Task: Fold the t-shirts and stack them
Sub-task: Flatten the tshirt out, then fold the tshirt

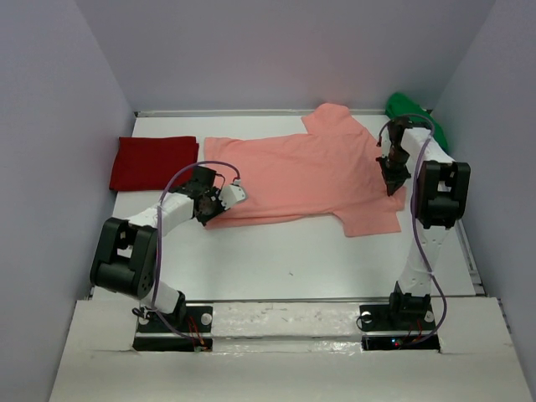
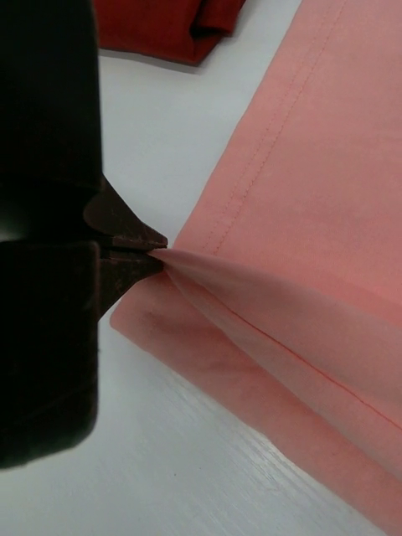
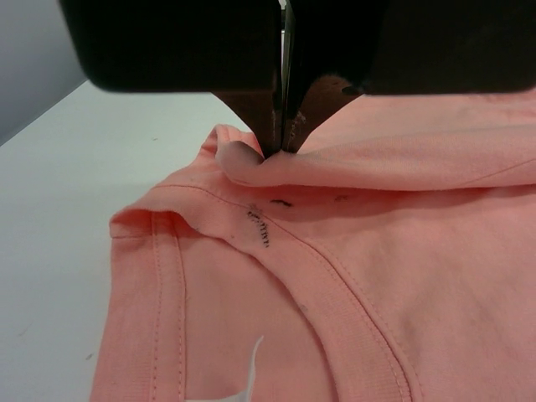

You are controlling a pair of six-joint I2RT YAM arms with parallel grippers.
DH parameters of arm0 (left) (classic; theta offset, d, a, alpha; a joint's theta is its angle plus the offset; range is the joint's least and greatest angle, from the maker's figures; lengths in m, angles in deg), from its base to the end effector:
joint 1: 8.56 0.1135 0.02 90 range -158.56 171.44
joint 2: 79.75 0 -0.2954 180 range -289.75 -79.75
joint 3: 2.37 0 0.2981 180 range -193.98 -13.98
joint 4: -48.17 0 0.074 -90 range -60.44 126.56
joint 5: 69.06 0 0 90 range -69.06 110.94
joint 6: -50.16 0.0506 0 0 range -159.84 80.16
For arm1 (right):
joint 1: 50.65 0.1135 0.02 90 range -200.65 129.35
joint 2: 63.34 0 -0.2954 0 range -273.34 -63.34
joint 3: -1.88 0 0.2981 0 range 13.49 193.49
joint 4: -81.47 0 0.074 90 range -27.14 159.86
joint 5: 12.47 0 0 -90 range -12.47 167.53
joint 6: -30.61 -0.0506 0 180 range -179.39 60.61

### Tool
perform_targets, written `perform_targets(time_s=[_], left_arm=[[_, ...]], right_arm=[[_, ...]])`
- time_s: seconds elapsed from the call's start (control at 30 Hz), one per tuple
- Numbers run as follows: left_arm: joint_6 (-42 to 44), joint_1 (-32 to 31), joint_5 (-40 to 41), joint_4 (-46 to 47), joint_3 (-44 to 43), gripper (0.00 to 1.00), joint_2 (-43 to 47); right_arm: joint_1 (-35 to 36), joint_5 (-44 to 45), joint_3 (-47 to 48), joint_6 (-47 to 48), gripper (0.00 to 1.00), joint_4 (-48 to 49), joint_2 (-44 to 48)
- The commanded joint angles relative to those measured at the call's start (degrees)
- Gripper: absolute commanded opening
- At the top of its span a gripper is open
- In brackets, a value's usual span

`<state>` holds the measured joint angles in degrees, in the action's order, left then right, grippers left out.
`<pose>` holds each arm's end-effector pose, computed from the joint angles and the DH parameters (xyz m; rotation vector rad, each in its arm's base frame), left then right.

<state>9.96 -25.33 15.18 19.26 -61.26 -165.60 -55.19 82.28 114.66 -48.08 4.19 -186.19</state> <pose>0.3184 -0.1013 0.1700 1.4274 2.1028 0.0992 0.4777 -0.0421 0.1852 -0.1803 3.0990 -0.1374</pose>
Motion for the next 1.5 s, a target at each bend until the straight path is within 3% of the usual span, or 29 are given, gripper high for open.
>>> perform_targets(time_s=[0.0,1.07,1.2,1.23,1.27,1.33,1.47], left_arm=[[-0.14,0.43,0.66,0.78,-2.19,0.00,-0.64],[0.30,1.83,2.33,1.74,-7.47,0.01,-5.12],[-0.14,1.92,2.33,2.80,-7.73,0.35,-5.83],[-0.32,1.83,2.42,2.88,-7.91,0.46,-5.83],[-1.01,1.83,2.68,3.41,-8.08,0.66,-5.65],[-1.37,1.83,3.29,3.68,-8.61,0.78,-5.13],[-2.86,1.83,5.14,4.29,-10.19,0.89,-0.92]], right_arm=[[-0.30,1.75,3.77,0.20,0.00,-1.48,-1.51],[-0.30,1.58,11.77,0.82,0.00,-3.50,-7.84],[-0.30,0.87,13.09,0.91,0.00,-3.85,-8.64],[-0.30,0.78,13.35,0.99,0.15,-4.29,-8.64],[-0.30,0.09,14.14,1.17,0.25,-4.64,-8.64],[-0.30,0.08,14.84,1.17,0.51,-5.17,-8.20],[-0.30,-0.09,16.96,1.52,0.65,-6.31,-4.17]])
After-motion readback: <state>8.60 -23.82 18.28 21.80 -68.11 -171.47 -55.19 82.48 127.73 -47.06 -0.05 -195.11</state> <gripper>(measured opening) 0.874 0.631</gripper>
